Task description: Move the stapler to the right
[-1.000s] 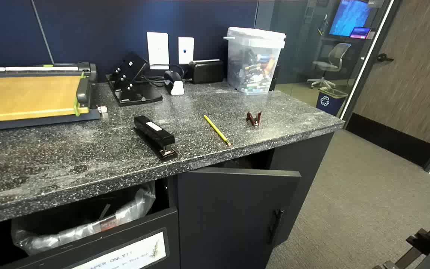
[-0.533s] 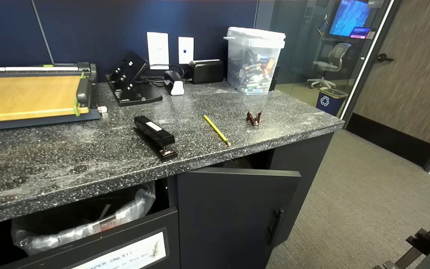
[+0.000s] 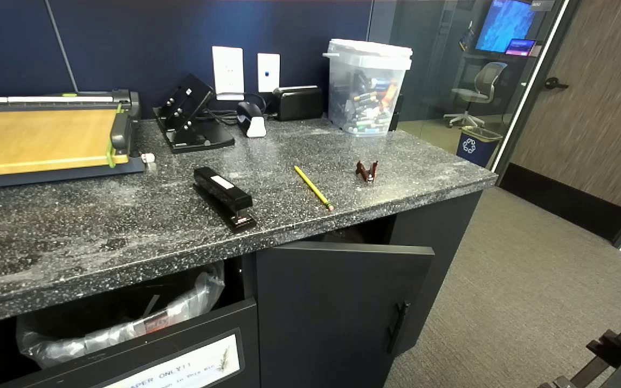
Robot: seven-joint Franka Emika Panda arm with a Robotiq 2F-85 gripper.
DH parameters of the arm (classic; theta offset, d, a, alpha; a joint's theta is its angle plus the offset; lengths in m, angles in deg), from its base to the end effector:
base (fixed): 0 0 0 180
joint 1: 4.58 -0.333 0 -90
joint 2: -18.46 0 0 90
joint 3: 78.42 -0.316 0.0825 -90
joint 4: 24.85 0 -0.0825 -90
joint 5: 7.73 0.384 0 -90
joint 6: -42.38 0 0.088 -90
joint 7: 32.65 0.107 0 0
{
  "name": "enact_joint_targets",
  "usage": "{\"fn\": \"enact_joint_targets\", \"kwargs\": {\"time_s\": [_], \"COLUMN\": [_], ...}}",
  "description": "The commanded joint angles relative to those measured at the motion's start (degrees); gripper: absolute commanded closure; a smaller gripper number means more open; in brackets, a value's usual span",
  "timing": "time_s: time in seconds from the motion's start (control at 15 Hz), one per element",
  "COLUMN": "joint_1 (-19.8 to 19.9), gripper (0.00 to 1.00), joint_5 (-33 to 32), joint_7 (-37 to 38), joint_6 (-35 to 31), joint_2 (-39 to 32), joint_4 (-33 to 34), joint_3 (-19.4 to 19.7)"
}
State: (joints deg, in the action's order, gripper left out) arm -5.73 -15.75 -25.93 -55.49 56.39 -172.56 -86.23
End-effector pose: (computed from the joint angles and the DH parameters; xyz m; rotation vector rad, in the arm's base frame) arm 0.3227 0.0388 0.4578 2.8851 0.0515 -0.2692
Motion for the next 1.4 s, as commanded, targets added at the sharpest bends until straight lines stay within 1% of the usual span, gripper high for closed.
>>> {"fn": "enact_joint_targets", "kwargs": {"time_s": [0.0,0.07,0.2,0.33,0.67,0.8,0.93,1.0,1.2,1.33], "joint_1": [-0.7,-0.7,-0.1,-0.3,-2.3,-3.2,-4.3,-5.0,-7.7,-10.1], "gripper": [0.0,0.0,0.0,0.0,0.0,0.0,0.0,0.0,0.0,0.0], "joint_5": [-0.3,-0.3,0.4,1.4,7.8,10.2,12.5,12.5,9.7,8.9], "joint_7": [0.4,0.4,1.4,2.7,7.2,8.9,10.7,11.5,15.5,18.1], "joint_6": [0.1,0.1,0.4,-0.3,-6.6,-9.9,-17.6,-19.6,-26.3,-29.1], "joint_2": [-0.1,-0.1,-2.2,-6.1,-23.2,-30.4,-36.1,-39.9,-50.0,-56.7], "joint_4": [0.1,0.1,2.1,4.9,15.8,20.7,24.6,27.3,34.9,40.5], "joint_3": [0.6,0.6,0.9,0.5,-1.6,-2.2,-2.4,-2.7,-2.9,-2.4]}}
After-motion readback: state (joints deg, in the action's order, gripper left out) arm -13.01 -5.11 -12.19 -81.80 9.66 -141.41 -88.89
